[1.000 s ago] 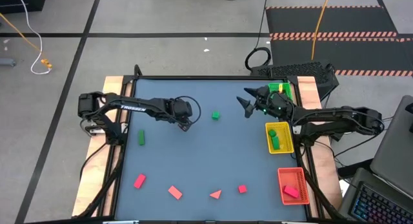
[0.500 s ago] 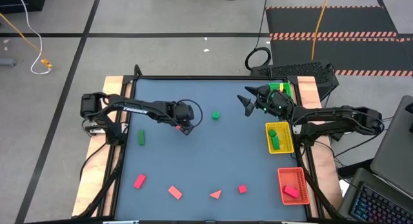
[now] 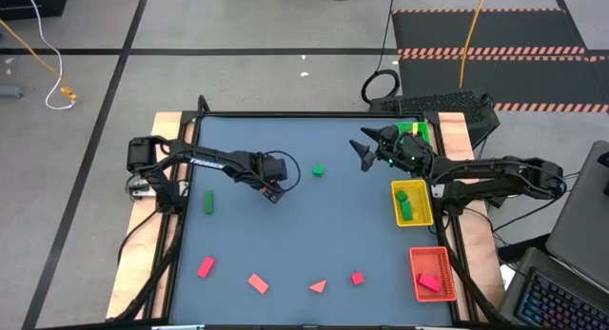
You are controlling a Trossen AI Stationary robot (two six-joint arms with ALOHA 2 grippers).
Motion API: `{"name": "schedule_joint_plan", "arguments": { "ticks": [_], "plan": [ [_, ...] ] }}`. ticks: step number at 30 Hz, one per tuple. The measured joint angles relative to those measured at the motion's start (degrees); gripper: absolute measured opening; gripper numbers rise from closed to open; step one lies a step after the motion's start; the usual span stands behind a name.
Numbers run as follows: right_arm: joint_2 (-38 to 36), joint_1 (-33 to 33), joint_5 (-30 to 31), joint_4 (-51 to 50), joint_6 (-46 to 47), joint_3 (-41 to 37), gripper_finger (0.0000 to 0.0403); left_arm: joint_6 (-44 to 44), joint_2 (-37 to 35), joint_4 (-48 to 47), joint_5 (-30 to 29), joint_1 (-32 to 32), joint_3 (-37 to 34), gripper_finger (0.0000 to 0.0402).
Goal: Sort & place blocks by color
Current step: Put top left orange block into the green basket
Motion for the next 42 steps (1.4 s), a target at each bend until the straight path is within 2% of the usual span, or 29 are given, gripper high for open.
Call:
{"name": "schedule_joint_plan", "arguments": {
  "ticks": [5,8,17,22,25,32,37,40,42],
  "plan": [
    [0.0,0.0,0.0,0.4,0.0,0.0,0.0313,2.7,1.0,1.3,0.2,0.7,0.1,0.0275],
    [0.0,0.0,0.0,0.4,0.0,0.0,0.0313,2.8,0.3,1.2,0.4,1.0,0.0,0.026],
    [0.0,0.0,0.0,0.3,0.0,0.0,0.0313,6.0,-0.4,0.9,-0.8,1.4,0.0,0.013],
    [0.0,0.0,0.0,0.3,0.0,0.0,0.0313,11.3,-0.4,1.6,-0.2,1.5,2.8,0.013],
    [0.0,0.1,-1.1,0.3,-0.6,0.0,0.0313,16.5,-0.4,5.8,0.0,0.7,4.8,0.013],
    [0.0,0.1,-13.3,0.3,-3.5,0.0,0.0313,29.2,-0.5,24.7,4.3,-2.2,7.9,0.0143],
    [0.0,0.3,-21.4,0.2,-1.8,0.0,0.0313,35.2,-0.5,33.5,6.9,-4.7,8.1,0.014],
    [0.0,0.6,-22.0,-1.2,3.3,0.0,0.0313,40.0,-0.5,36.3,4.2,-5.9,8.1,0.0133],
    [0.0,0.5,-22.7,-3.0,8.2,0.0,0.0313,43.8,-0.5,37.4,-1.6,-7.0,8.1,0.0133]
  ]
}}
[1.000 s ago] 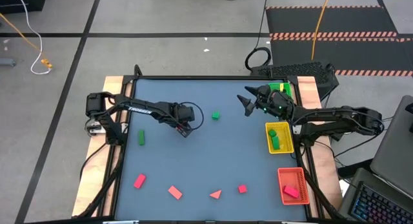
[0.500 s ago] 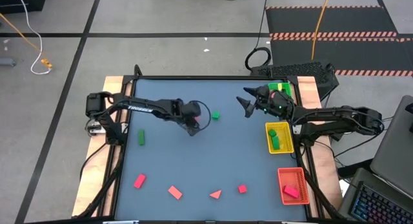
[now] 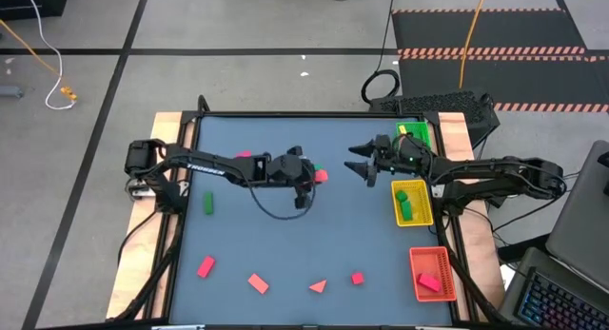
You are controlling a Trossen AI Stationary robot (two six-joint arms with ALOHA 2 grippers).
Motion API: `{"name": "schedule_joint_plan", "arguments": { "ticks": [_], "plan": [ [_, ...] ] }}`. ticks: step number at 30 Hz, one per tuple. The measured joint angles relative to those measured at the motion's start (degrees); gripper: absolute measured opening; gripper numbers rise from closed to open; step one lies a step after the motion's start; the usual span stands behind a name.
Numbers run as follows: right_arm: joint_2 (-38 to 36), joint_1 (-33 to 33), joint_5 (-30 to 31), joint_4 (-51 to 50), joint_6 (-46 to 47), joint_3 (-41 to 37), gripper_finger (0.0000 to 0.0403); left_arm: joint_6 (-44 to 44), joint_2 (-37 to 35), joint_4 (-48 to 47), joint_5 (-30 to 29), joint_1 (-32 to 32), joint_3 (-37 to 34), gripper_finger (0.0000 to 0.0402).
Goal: Sort & place blocks by color
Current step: Put top left orange block into the green basket
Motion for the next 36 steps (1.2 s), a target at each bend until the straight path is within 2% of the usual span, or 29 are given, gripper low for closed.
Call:
{"name": "schedule_joint_plan", "arguments": {
  "ticks": [5,7,9,14,18,21,24,36],
  "plan": [
    [0.0,0.0,0.4,-1.4,5.0,0.0,0.0313,13.9,0.0,2.1,-21.7,-2.9,0.0,0.0138],
    [0.0,0.1,2.5,-0.7,5.8,0.0,0.0313,19.0,0.0,4.1,-26.8,-3.8,0.0,0.0142],
    [0.5,0.4,5.3,-0.6,6.4,0.0,0.0313,23.6,0.0,7.1,-29.3,-4.7,0.0,0.0142],
    [5.3,2.5,6.1,6.7,6.6,0.0,0.0313,31.9,0.4,15.7,-28.4,-6.4,0.1,0.0134],
    [10.1,4.6,5.8,17.5,5.5,0.0,0.0313,33.8,0.9,16.1,-26.4,-6.7,0.1,0.0137],
    [12.1,5.4,2.8,23.3,6.3,0.1,0.0313,33.3,0.9,16.2,-26.3,-6.3,0.1,0.014],
    [14.1,6.3,-0.1,23.3,7.8,1.1,0.0313,33.5,0.9,16.2,-26.2,-5.8,0.1,0.0141],
    [25.5,8.7,0.9,22.9,7.8,10.4,0.0313,33.3,2.1,11.2,-26.5,-5.5,0.0,0.0137]
  ]
}}
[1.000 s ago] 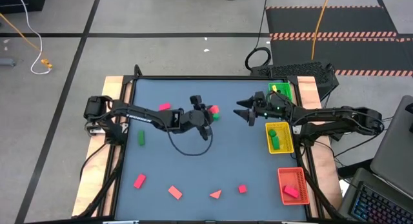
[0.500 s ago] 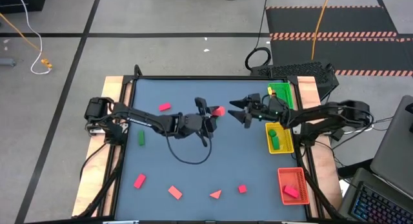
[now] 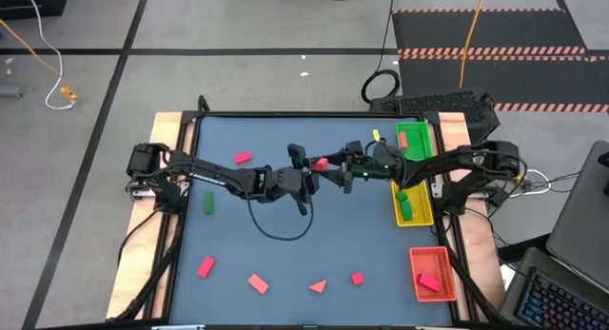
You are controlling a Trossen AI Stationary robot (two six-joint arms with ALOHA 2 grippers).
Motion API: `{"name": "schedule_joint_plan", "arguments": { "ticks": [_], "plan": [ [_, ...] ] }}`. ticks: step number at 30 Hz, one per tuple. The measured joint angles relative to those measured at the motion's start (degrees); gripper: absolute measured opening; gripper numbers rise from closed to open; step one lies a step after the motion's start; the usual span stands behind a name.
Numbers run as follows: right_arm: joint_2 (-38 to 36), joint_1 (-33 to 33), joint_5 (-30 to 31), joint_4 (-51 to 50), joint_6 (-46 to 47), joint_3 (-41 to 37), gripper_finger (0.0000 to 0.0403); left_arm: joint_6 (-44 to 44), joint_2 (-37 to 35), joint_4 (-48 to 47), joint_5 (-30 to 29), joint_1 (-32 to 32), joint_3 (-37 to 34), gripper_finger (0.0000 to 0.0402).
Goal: Sort & place blocks by color
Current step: Put top left orange block into the green basket
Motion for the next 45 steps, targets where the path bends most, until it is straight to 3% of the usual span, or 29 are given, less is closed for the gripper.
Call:
{"name": "schedule_joint_plan", "arguments": {
  "ticks": [11,15,21,36,45],
  "plan": [
    [4.3,0.3,3.3,-2.2,-2.9,3.8,0.0295,0.3,0.2,-1.4,-1.0,-1.3,0.0,0.0138],
    [4.1,0.3,3.7,-3.0,-3.3,3.8,0.0247,0.2,0.2,-1.5,-1.1,-1.5,0.0,0.0147],
    [4.1,0.3,3.6,-4.8,-5.7,3.8,0.0124,0.9,0.2,-1.6,-3.4,-1.5,0.0,0.0152],
    [4.1,-0.7,2.9,-6.4,-11.7,4.0,0.0122,0.6,0.2,-3.9,-10.6,-4.0,0.1,0.0154],
    [-1.5,-0.9,4.2,-13.4,-14.6,3.7,0.0122,-1.2,-0.5,-4.7,-18.2,-4.1,-0.1,0.0169]
  ]
}}
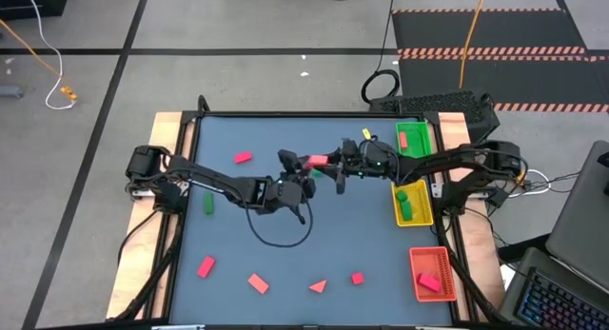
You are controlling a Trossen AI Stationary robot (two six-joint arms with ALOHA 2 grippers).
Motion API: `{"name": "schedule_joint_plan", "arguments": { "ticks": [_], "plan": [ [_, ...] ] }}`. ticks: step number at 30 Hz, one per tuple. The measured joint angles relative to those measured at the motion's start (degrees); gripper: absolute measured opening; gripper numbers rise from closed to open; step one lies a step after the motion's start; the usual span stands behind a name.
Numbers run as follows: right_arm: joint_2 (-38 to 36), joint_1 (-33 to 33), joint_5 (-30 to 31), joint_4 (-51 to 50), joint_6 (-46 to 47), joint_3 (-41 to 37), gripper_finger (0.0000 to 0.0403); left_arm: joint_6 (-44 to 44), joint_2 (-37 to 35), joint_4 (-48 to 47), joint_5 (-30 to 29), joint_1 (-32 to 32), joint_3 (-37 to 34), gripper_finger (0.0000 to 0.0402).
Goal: Sort & place blocks by color
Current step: Put top left orange block into the green basket
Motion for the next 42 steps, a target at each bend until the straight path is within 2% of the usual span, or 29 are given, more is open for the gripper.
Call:
{"name": "schedule_joint_plan", "arguments": {
  "ticks": [3,11,15,21,27,30,40,42],
  "plan": [
    [-1.5,-0.1,2.6,-5.6,-1.5,-0.5,0.0122,-2.0,-0.8,-0.3,-0.6,0.1,0.0,0.0199],
    [-10.4,-0.9,10.9,-9.5,-3.1,-5.7,0.0122,-6.8,-1.8,-0.8,0.6,0.7,0.0,0.0292],
    [-17.9,-1.5,23.3,-15.1,-5.2,-9.4,0.0122,-9.5,-1.8,-1.9,1.3,1.1,0.0,0.0315],
    [-27.8,-1.7,43.9,-24.8,-4.7,-14.9,0.0122,-11.3,-1.8,-2.0,2.4,1.4,0.0,0.0319],
    [-33.7,-1.6,55.9,-31.2,-3.1,-17.4,0.0122,-12.6,-1.8,-1.9,4.3,1.9,0.0,0.0319],
    [-35.4,-1.8,58.3,-33.6,-2.9,-18.2,0.0122,-13.9,-1.8,-1.9,5.9,1.9,0.0,0.0319],
    [-39.6,-5.6,58.1,-37.6,1.5,-20.5,0.0123,-17.8,-1.8,-4.4,8.1,1.9,0.0,0.0319],
    [-40.0,-6.0,58.0,-37.6,1.6,-20.6,0.014,-18.2,-1.8,-4.5,8.1,1.9,0.0,0.0319]
  ]
}}
